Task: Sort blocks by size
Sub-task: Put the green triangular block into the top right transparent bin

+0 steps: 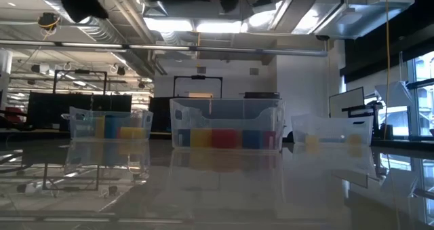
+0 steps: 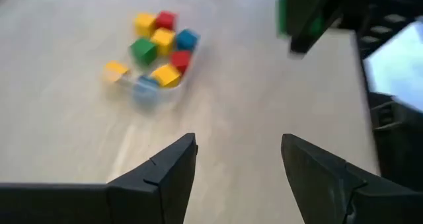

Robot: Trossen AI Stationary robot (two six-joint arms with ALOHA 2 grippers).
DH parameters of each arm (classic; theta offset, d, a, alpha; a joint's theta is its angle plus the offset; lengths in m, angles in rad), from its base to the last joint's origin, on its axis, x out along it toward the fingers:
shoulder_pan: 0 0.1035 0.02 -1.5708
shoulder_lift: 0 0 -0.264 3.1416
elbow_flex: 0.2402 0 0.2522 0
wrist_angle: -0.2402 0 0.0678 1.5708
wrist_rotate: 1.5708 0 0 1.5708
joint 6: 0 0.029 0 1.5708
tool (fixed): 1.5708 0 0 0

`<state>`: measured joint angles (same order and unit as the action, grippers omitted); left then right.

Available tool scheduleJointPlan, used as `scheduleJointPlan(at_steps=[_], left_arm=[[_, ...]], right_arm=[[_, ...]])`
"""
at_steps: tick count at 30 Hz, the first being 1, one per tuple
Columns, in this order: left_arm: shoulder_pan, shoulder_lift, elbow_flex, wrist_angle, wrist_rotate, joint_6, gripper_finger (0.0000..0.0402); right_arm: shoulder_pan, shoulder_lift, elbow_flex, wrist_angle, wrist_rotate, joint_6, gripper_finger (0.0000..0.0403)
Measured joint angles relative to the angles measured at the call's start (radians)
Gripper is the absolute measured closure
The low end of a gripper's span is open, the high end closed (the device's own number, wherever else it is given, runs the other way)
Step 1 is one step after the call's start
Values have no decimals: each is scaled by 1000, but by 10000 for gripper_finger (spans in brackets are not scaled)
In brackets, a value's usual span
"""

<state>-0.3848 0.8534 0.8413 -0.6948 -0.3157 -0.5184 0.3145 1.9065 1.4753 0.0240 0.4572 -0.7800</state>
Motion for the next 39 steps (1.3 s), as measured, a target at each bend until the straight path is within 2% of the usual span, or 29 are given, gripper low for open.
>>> scheduleJointPlan(at_steps=[6, 16, 20, 30, 35, 39], left_arm=[[-18, 5, 0, -97, -77, -81, 192], [-23, 9, -71, -111, -91, -144, 192], [-23, 9, -104, -106, -91, -177, 192], [-23, 10, -116, -97, -91, -189, 192], [-23, 10, -116, -97, -92, -183, 192], [-23, 10, -116, -95, -92, -182, 192]], right_arm=[[0, -77, 0, -167, 105, 95, 327], [-11, -271, 0, -586, 317, 369, 327], [-52, -348, 0, -767, 347, 513, 326], [-310, -472, -1, -1210, 309, 877, 327], [-494, -490, -52, -1233, 244, 936, 320], [-648, -490, -122, -1173, 200, 942, 322]])
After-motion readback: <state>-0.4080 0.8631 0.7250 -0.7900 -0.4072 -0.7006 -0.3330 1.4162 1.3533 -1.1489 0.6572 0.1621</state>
